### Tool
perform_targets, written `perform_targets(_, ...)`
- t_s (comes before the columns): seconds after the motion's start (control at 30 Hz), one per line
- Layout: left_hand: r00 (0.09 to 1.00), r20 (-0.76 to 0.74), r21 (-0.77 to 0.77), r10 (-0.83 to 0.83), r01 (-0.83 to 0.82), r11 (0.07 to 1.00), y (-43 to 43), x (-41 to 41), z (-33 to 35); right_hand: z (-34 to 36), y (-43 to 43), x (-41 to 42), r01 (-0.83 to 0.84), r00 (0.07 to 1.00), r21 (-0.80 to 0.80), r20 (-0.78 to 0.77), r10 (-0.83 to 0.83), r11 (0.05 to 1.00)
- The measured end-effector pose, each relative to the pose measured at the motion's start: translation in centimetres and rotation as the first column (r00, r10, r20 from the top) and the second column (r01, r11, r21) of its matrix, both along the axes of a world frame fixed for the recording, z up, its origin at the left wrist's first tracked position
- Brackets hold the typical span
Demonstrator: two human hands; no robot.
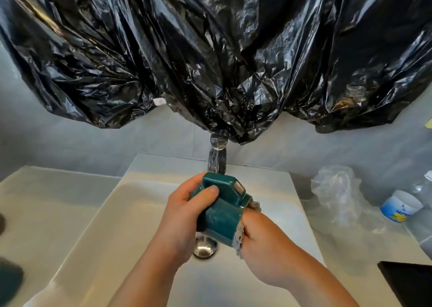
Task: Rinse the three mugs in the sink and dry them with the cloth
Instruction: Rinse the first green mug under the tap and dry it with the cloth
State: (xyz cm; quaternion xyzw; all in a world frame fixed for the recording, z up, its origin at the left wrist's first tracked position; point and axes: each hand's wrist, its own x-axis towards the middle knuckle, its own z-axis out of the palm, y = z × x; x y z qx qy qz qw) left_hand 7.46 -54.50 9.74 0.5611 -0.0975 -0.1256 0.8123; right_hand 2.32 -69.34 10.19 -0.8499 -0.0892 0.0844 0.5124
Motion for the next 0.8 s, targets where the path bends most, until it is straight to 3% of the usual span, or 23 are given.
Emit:
perform_targets(0.07,0.999,0.040,-0.047,0.016,-0.014,0.999,0.1,0.2,-1.3,-1.7,0.1,0.2,0.032,0.997,-0.003,0.069,-0.032,0.999)
perform_targets(0.17,0.995,0.103,-0.036,0.016,-0.012,0.999,0.2,-0.5,-2.6,-4.0,-0.3,0.1,0.039,0.999,0.155,-0.023,-0.036,0.987)
perform_targets(0.27,0.980,0.199,-0.005,-0.004,0.005,1.000,0.7,-1.4,-2.6,-4.7,-1.4,-0.2,0.094,0.995,0.188,-0.046,-0.087,0.978)
perform_targets(0.4,0.932,0.360,-0.040,-0.046,0.065,0.997,1.2,-3.0,-1.8,-2.5,-1.9,-3.1,-0.230,0.971,0.125,0.092,0.220,0.965)
perform_targets(0.57,0.864,0.502,-0.069,-0.041,0.087,0.994,1.8,-4.8,-2.4,-3.2,-1.6,-4.8,-0.150,0.980,0.091,0.149,0.136,0.984)
perform_targets(0.73,0.861,0.508,-0.115,0.020,0.045,0.992,2.3,-6.0,-3.5,-5.1,0.9,-6.5,-0.039,0.978,0.276,0.208,-0.020,0.960)
perform_targets(0.8,0.855,0.519,-0.142,-0.001,0.088,0.986,2.2,-6.1,-3.4,-4.9,1.7,-6.7,-0.120,0.984,0.499,0.172,0.037,0.858)
